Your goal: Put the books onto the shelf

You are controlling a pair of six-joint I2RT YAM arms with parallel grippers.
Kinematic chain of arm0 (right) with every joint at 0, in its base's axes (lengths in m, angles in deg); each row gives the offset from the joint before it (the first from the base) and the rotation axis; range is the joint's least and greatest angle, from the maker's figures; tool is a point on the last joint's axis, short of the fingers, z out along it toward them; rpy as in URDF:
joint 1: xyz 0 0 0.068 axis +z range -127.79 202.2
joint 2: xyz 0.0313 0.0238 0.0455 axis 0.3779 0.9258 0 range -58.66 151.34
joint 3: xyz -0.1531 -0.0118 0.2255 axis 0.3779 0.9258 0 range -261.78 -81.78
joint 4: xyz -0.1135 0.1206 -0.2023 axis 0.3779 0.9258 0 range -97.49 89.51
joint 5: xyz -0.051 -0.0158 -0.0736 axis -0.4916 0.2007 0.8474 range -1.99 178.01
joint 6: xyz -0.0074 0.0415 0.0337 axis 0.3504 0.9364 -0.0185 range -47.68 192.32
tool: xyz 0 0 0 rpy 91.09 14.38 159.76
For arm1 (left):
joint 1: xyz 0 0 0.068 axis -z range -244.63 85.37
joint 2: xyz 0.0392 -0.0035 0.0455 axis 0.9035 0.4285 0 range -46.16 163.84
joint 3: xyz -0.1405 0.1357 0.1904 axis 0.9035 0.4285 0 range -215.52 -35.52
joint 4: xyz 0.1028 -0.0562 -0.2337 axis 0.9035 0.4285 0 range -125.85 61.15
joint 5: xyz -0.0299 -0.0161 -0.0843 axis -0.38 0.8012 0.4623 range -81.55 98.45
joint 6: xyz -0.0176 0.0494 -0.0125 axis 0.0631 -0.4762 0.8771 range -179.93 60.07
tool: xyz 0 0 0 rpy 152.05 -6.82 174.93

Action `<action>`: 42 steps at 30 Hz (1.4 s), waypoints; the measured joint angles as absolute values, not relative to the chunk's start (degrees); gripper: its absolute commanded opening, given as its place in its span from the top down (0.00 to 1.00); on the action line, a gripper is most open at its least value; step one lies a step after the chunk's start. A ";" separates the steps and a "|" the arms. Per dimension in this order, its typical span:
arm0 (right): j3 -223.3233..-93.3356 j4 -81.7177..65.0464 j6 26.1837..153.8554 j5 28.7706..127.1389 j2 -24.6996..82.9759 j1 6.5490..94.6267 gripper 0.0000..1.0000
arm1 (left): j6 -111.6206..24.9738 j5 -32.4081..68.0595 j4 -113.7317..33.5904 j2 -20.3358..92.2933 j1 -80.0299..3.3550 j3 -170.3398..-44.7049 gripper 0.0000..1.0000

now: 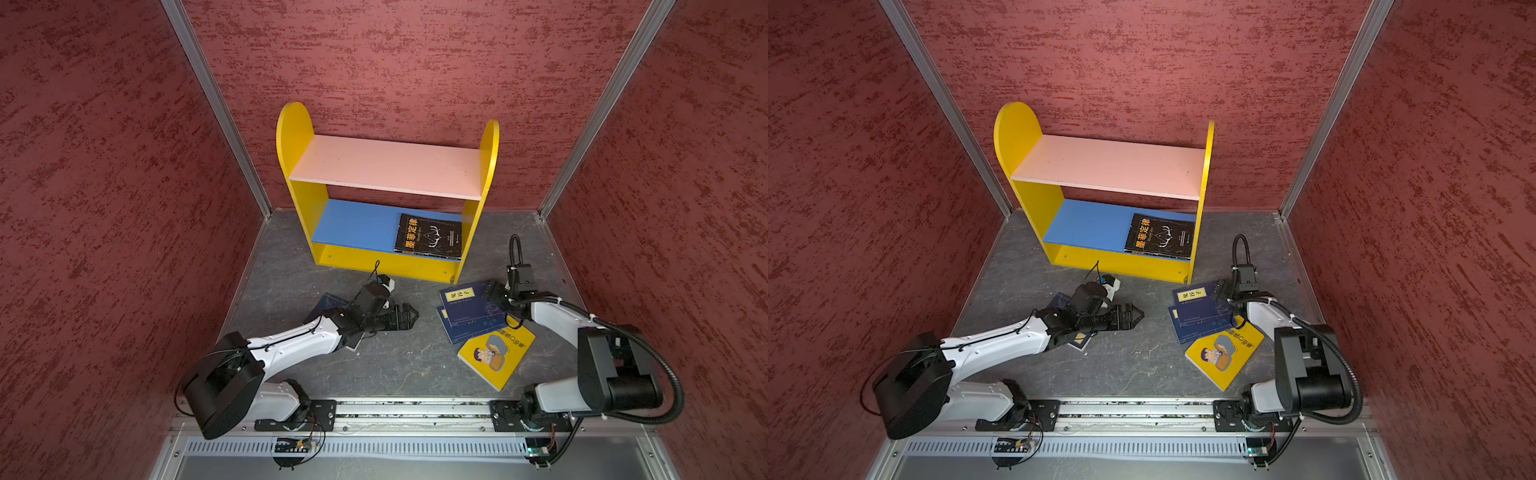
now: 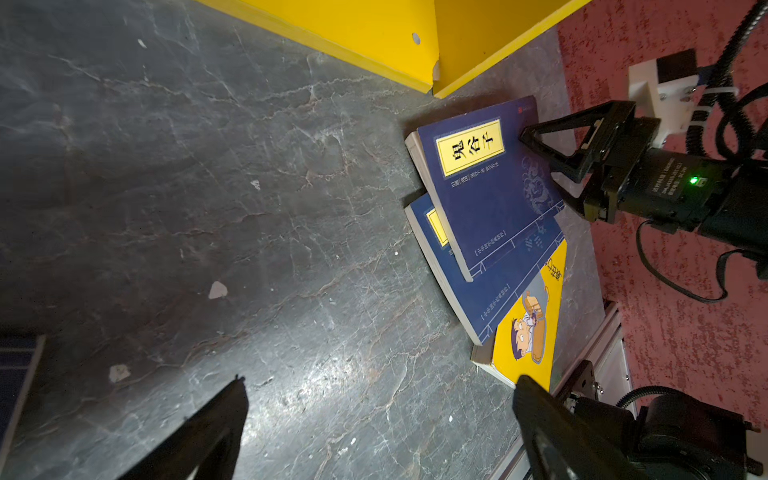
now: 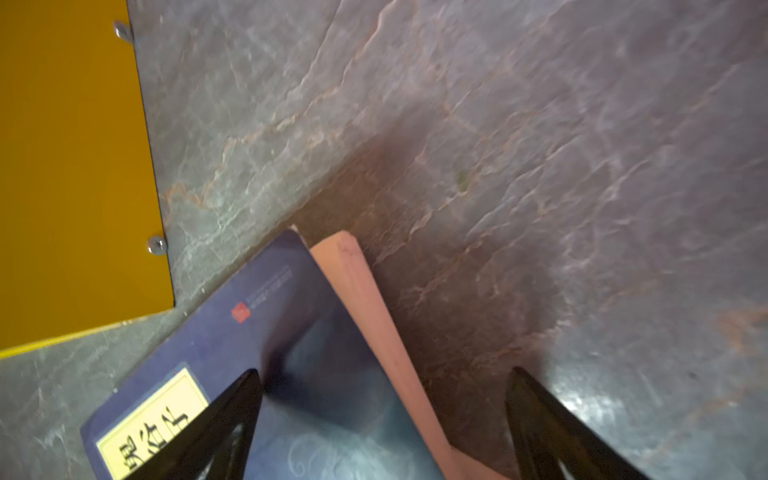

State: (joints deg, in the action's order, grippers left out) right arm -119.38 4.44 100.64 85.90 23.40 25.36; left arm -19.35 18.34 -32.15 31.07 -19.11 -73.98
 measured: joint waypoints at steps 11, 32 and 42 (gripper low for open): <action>-119.56 4.28 97.86 80.46 23.42 25.36 0.13 | -9.69 26.45 -40.93 48.14 -18.96 -80.06 0.01; -118.81 2.91 98.10 73.48 23.68 25.41 0.19 | 0.28 32.40 -39.23 58.54 -17.80 -90.66 0.01; -118.81 2.95 98.91 70.69 22.11 27.09 0.20 | 0.95 33.27 -41.41 58.54 -19.68 -89.52 0.01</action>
State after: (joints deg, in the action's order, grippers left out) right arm -118.81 2.95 98.91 70.69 22.11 27.09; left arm 0.95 33.27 -41.41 58.54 -19.68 -89.52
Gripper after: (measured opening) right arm 0.800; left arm 0.994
